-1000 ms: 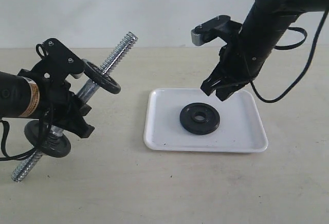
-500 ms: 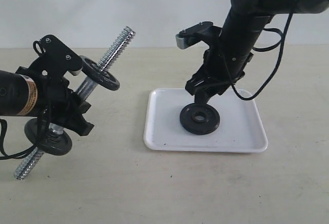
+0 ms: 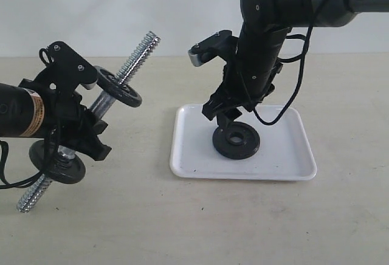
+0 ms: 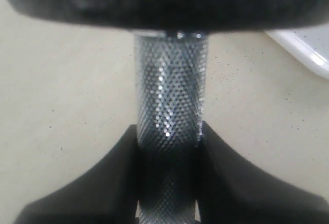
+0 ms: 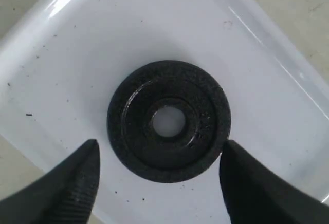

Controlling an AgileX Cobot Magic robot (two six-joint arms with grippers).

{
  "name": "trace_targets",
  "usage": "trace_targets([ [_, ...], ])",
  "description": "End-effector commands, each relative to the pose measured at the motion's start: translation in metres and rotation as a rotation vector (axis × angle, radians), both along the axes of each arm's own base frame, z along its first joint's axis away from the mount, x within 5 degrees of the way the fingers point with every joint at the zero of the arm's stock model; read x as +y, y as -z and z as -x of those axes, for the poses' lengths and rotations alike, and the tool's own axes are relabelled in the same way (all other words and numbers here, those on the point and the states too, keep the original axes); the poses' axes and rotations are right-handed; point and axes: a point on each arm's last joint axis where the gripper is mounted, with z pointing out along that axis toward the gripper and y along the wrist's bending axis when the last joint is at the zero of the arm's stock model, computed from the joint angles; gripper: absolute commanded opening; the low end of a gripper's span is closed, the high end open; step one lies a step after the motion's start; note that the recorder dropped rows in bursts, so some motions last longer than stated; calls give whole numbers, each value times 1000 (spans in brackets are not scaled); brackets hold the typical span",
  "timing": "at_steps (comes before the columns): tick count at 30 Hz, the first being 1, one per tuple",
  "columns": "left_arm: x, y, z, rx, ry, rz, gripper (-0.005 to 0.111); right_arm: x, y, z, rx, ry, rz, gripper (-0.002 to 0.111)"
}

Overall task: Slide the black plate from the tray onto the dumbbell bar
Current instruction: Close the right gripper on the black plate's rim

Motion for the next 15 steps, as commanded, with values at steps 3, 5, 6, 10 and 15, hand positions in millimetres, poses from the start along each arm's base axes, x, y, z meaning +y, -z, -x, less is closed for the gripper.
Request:
trace_targets([
  [3, -6, -31, -2, -95, 37, 73, 4, 0, -4, 0, 5, 14, -2, 90],
  [5, -6, -31, -2, -95, 39, 74, 4, 1, -5, -3, -32, 8, -13, 105],
  [6, -7, -31, -2, -95, 40, 76, 4, 2, -5, -5, -52, 16, -27, 105],
  [10, -7, -31, -2, -95, 40, 76, 4, 2, -4, -4, -46, 23, -26, 105],
  [15, -6, -32, -1, -98, 40, 76, 4, 2, 10, -4, 9, 41, -1, 105],
])
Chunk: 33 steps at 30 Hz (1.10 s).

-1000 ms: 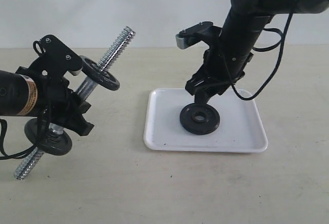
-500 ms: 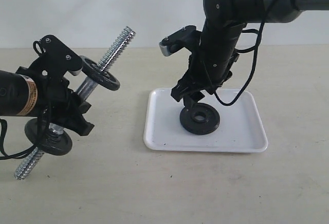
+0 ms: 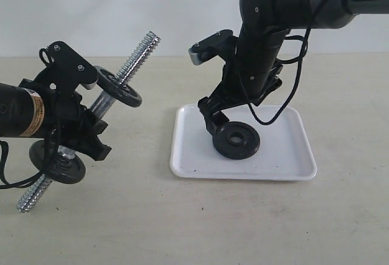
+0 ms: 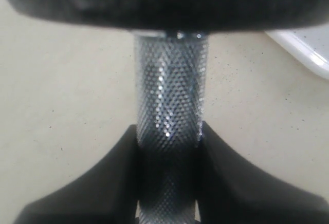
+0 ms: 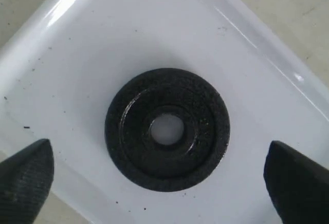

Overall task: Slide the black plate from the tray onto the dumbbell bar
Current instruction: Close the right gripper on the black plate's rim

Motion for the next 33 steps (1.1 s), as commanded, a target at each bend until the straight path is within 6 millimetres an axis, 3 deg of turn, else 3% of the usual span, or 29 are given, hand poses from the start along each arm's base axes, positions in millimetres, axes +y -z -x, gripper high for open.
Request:
trace_targets([
  [1, -6, -32, -1, -99, 39, 76, 4, 1, 11, -2, 28, 6, 18, 105],
  [7, -5, -45, 3, -141, 44, 86, 4, 1, 44, -5, 104, 2, 70, 105],
  [33, -4, -45, 3, -143, 44, 80, 4, 5, 48, -12, 34, 0, 33, 105],
])
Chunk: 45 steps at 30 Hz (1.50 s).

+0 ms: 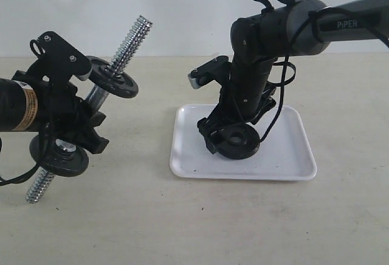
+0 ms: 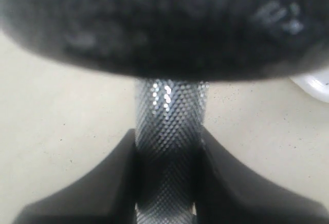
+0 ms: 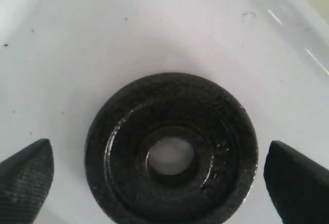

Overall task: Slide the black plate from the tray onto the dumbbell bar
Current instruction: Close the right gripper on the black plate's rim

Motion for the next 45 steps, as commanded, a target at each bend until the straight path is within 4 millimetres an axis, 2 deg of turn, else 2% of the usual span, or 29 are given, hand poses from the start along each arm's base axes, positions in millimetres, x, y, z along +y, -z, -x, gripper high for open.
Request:
trace_targets([
  [1, -6, -31, -1, -98, 44, 61, 4, 1, -2, -2, -12, -9, -4, 105],
  [4, -6, -31, -1, -98, 44, 61, 4, 1, 1, -2, -5, -9, 0, 105],
  [9, -6, -31, -1, -98, 44, 61, 4, 2, 21, -3, 28, -4, 9, 105],
  [24, -6, -31, -1, -99, 46, 59, 4, 0, 22, 0, 65, -9, 37, 102],
  [26, -6, -31, -1, -99, 46, 59, 4, -1, 22, 1, 69, -9, 40, 93],
  [29, -6, -31, -1, -99, 46, 59, 4, -1, 22, 1, 76, -9, 43, 69],
  [35, -6, -31, -1, -99, 46, 59, 4, -1, 22, 1, 79, 21, 38, 0],
  [45, -6, -31, -1, -99, 46, 59, 4, 0, 22, 0, 63, -10, 36, 0],
])
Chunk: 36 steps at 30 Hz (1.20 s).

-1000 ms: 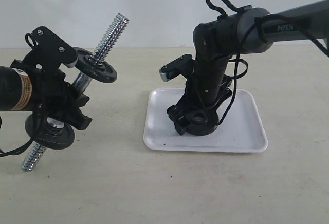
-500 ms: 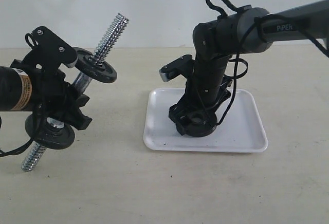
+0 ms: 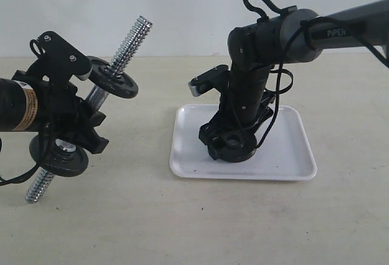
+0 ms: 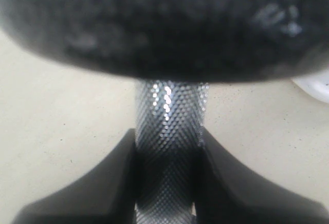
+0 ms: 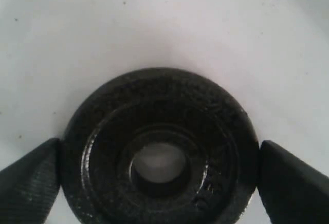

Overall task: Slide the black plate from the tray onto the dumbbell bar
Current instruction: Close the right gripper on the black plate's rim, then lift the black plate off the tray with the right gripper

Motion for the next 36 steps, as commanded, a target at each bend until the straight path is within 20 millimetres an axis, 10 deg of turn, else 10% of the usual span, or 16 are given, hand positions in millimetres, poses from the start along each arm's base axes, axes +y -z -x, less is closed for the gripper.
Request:
trace_targets([
  [1, -6, -31, -1, -99, 46, 59, 4, -1, 5, 0, 9, -40, 20, 0],
  [11, -6, -31, -1, -99, 46, 59, 4, -5, -5, 2, 0, -85, 63, 0],
  [36, -6, -31, -1, -99, 46, 59, 4, -15, -139, 25, -218, -170, -50, 0],
])
